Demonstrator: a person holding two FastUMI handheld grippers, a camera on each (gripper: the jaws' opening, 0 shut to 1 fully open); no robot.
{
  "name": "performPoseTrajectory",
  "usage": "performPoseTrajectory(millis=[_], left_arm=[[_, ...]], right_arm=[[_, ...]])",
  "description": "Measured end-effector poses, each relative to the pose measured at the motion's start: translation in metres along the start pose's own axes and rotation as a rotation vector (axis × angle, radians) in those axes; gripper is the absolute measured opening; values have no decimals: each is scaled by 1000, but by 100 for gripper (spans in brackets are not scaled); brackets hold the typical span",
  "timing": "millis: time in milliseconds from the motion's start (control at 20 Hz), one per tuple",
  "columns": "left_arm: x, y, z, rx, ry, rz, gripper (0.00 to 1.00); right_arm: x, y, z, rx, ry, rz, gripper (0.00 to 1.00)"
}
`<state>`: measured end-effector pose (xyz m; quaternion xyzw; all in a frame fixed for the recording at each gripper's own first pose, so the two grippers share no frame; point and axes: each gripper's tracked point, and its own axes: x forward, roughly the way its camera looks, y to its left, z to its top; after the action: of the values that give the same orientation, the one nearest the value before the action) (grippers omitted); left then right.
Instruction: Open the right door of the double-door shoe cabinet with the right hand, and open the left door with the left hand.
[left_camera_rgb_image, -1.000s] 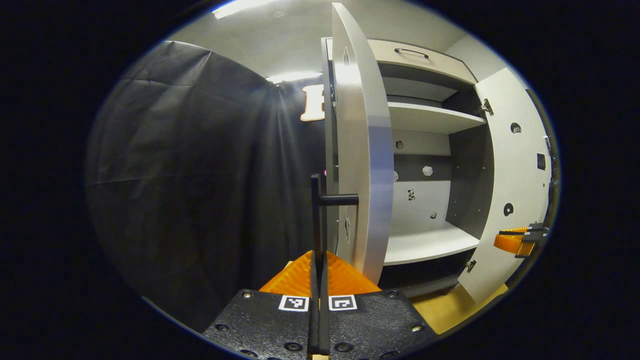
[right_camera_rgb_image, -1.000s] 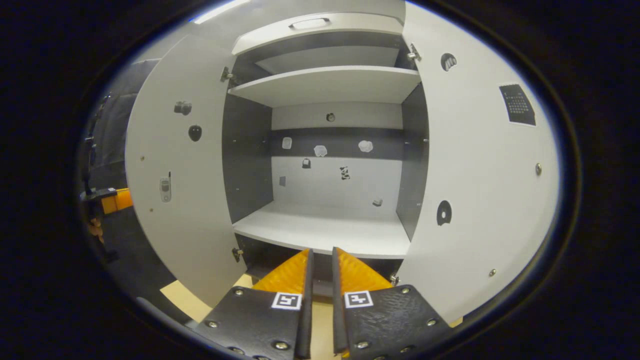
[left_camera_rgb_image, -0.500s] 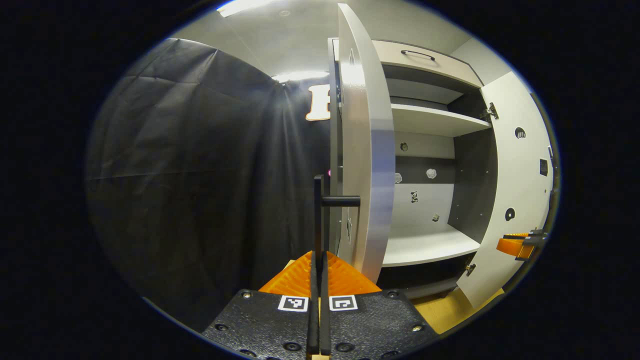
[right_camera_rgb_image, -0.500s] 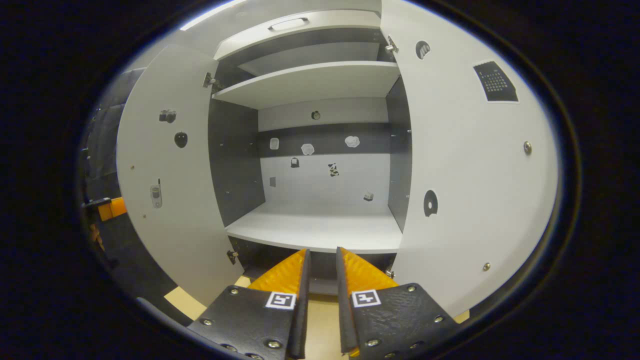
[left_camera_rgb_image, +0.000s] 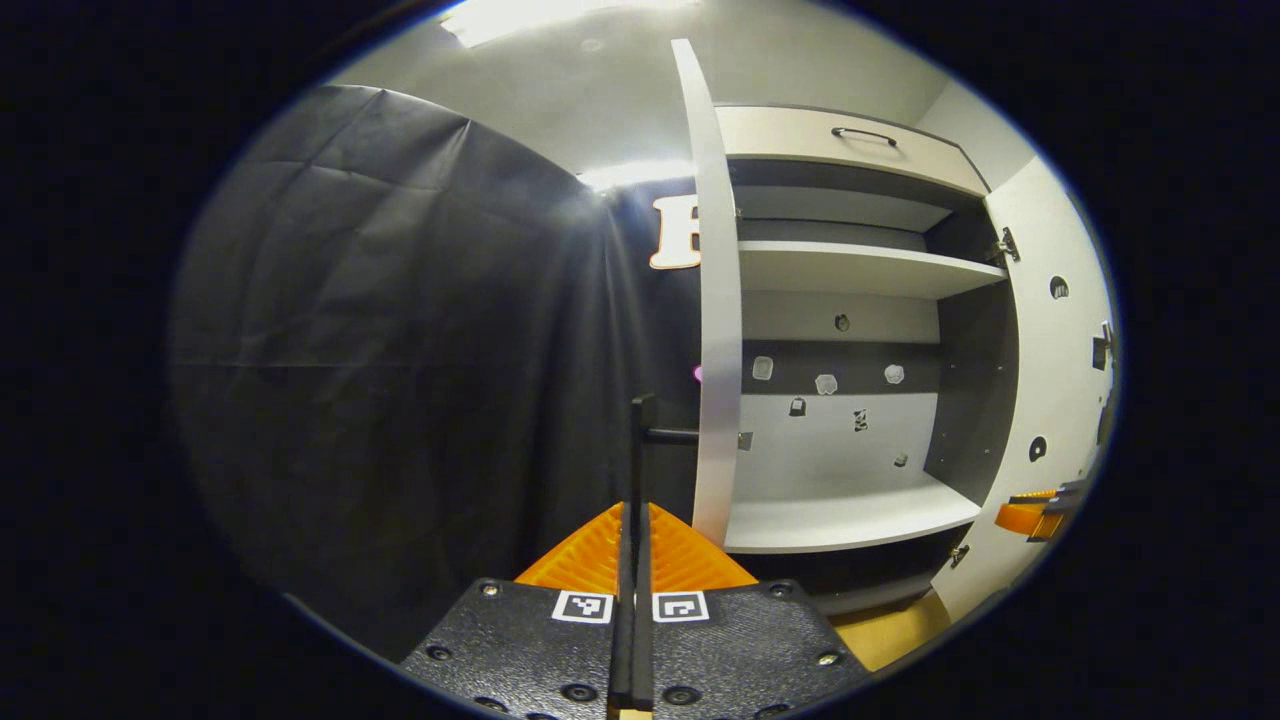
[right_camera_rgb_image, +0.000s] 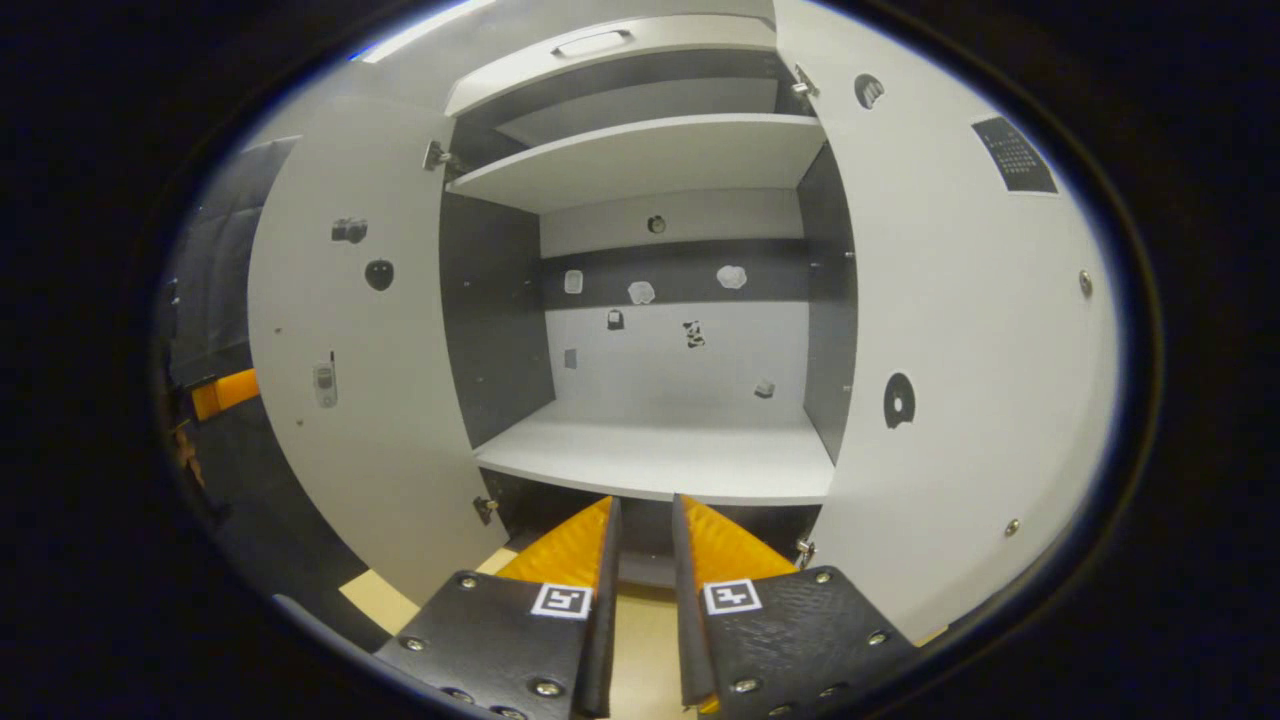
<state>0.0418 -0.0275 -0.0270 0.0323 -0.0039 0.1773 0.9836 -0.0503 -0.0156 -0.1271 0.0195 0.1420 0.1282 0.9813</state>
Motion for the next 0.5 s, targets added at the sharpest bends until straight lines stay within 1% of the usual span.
performPoseTrajectory(millis=[50,100,150,300,350,500], left_arm=[[-1,-1,1,10,-2,0,1],[-1,-3,1,14,-2,-3,7],[-3,-4,2,17,-1,-5,1],[-3,-3,2,34,5,18,1],[-4,-2,3,41,4,38,6],[-9,18,1,43,11,95,43]], right_arm=[[-2,0,-1,-3,0,4,27],[-2,1,-1,-6,0,6,27],[-3,1,-2,-7,0,7,27],[-6,0,-4,-3,0,13,27],[-6,-1,-4,-1,1,13,27],[-6,-2,-4,2,1,13,27]])
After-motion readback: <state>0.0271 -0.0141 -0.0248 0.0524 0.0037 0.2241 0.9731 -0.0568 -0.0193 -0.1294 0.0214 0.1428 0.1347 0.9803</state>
